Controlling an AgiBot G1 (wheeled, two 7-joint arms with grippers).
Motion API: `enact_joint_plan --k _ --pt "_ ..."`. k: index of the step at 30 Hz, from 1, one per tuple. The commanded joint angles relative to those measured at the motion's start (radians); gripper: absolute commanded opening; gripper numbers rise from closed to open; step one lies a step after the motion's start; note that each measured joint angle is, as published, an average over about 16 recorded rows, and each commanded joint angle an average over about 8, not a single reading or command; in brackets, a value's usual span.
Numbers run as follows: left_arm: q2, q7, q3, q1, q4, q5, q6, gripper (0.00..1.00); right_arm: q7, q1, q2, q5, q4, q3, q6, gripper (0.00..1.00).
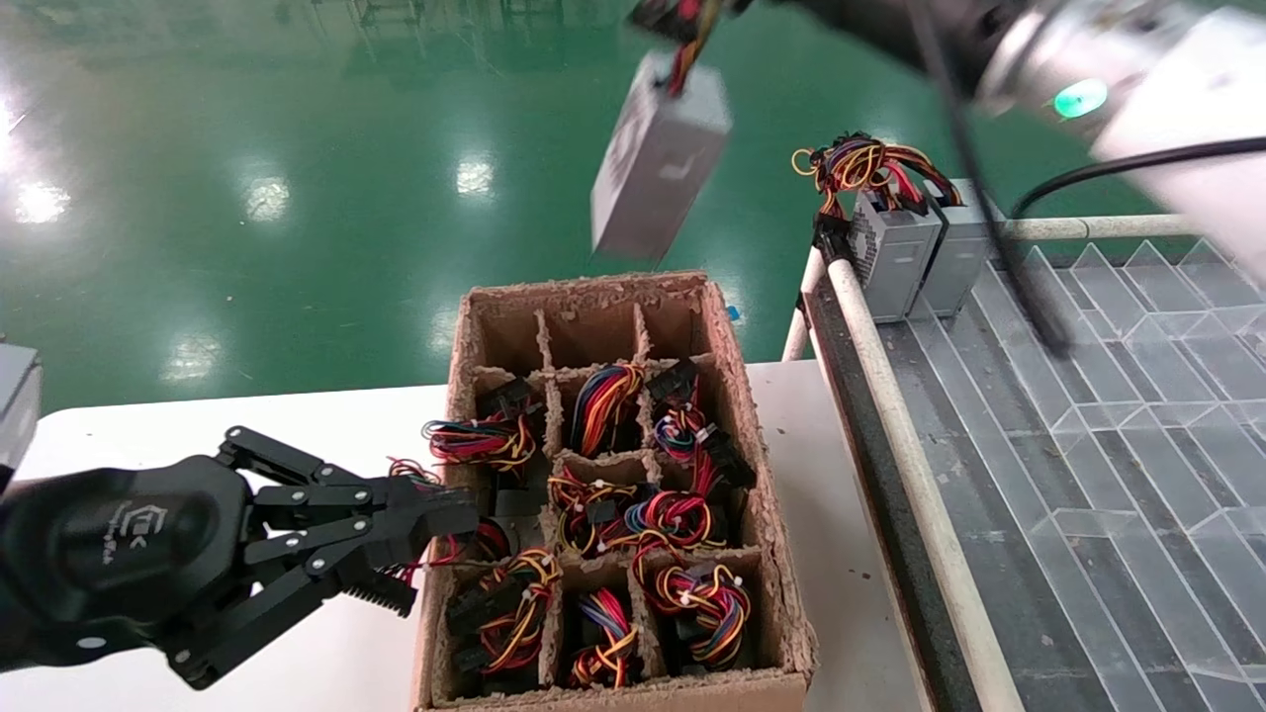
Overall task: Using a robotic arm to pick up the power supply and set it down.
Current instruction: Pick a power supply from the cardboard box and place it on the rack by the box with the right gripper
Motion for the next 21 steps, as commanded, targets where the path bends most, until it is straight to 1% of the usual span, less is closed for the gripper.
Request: enact_joint_plan --k 1,8,14,18,21 --pt "0.0 0.0 0.0 0.0 0.0 0.0 0.0 0.0 0.015 0.011 0.033 -0.03 0.043 -0.003 0.032 0.0" --pt "0.0 0.0 0.0 0.0 0.0 0.0 0.0 0.0 0.122 -0.013 0.177 -0.073 0.127 -0.019 0.073 0.0" --pt "0.0 0.0 0.0 0.0 0.0 0.0 0.0 0.0 0.203 -0.058 0.296 -0.112 0.163 -0.044 0.093 0.0" --pt "0.0 0.0 0.0 0.0 0.0 0.0 0.0 0.0 0.25 -0.091 0.344 -0.134 0.165 -0.065 0.106 0.0" --pt "0.0 0.0 0.0 0.0 0.0 0.0 0.0 0.0 0.28 -0.111 0.358 -0.155 0.157 -0.084 0.122 0.0"
